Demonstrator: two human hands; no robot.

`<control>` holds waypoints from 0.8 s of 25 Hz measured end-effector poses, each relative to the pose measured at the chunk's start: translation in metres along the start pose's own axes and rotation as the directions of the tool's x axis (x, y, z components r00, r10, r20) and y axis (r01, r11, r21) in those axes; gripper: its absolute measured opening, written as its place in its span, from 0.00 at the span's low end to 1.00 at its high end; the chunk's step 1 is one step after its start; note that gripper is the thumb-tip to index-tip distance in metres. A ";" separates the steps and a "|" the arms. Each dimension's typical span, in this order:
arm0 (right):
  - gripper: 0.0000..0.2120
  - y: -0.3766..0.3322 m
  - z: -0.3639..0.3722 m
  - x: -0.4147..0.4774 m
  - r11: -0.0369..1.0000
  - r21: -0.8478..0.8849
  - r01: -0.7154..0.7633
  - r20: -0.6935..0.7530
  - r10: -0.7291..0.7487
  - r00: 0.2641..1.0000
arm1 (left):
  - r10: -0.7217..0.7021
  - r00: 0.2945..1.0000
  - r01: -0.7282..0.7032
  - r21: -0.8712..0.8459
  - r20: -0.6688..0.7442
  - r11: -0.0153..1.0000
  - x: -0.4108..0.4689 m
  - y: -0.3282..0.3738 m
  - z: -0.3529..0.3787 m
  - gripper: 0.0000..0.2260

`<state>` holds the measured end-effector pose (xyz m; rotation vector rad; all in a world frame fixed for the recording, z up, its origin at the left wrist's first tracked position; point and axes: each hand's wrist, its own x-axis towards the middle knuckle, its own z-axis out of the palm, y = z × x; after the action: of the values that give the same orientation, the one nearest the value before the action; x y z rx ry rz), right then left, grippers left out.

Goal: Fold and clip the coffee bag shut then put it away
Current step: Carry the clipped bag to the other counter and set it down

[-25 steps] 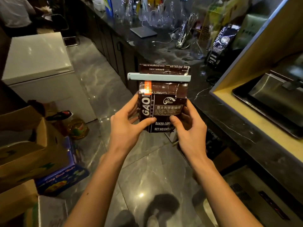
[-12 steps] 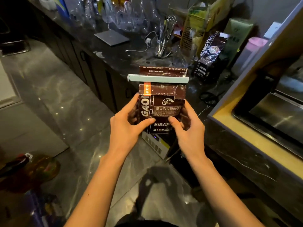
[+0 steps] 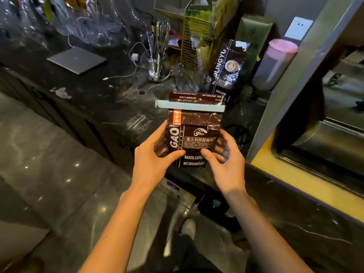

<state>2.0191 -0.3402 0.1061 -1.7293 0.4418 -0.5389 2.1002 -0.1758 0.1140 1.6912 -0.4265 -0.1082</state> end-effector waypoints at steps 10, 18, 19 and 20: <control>0.31 0.052 -0.009 0.140 0.997 -0.028 -0.074 -0.058 0.073 0.996 | -0.095 0.977 0.077 0.100 0.190 0.992 0.153 -0.044 0.064 0.36; 0.31 0.097 0.020 0.208 0.959 -0.189 -0.211 -0.194 0.174 0.965 | -0.139 0.911 0.093 0.136 0.389 0.986 0.262 -0.113 0.087 0.28; 0.30 0.102 0.027 0.216 0.952 -0.196 -0.236 -0.221 0.191 0.956 | -0.142 0.889 0.085 0.149 0.434 0.985 0.277 -0.120 0.087 0.28; 0.30 0.105 0.032 0.224 0.945 -0.197 -0.260 -0.243 0.209 0.947 | -0.146 0.869 0.084 0.150 0.472 0.985 0.291 -0.128 0.088 0.27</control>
<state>2.2202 -0.4625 0.0239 -1.8078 0.8871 -0.5224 2.3703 -0.3432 0.0245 1.8079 -0.7157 -0.6146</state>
